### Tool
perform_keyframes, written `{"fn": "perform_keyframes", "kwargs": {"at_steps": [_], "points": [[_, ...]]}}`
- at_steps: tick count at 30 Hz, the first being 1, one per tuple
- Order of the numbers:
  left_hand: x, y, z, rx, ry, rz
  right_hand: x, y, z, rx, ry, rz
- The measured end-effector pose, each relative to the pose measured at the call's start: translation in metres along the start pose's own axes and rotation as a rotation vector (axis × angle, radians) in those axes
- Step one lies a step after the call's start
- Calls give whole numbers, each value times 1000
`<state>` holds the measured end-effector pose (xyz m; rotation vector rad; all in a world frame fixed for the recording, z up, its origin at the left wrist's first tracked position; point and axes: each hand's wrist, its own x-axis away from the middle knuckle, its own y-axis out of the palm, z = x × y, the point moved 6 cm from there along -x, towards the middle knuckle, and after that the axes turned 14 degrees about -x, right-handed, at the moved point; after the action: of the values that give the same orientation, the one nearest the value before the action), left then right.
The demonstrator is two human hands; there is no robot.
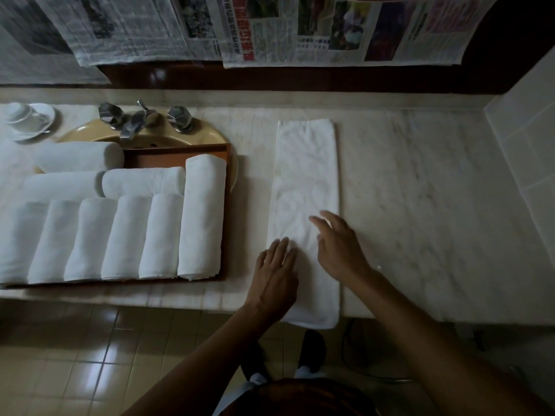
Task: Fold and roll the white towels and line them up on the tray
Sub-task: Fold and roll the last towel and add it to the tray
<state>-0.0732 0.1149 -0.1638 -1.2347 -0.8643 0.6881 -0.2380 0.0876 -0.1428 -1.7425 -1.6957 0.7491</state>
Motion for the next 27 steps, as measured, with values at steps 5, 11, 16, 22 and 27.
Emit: {"fn": "perform_keyframes", "kwargs": {"at_steps": [5, 11, 16, 22, 27], "points": [[-44, 0, -1, 26, 4, 14, -97, -4, 8, 22, -49, -48], [-61, 19, -13, -10, 11, 37, -155, 15, 52, 253, 53, -184], [-60, 23, -14, -10, 8, 54, -203, 4, 76, 263, 117, -77], [-81, 9, -15, 95, -13, 110, -210, -13, 67, 159, 151, -7], [-183, -25, -29, 99, 2, 206, -139, 4, 69, 161, 168, 148]]}}
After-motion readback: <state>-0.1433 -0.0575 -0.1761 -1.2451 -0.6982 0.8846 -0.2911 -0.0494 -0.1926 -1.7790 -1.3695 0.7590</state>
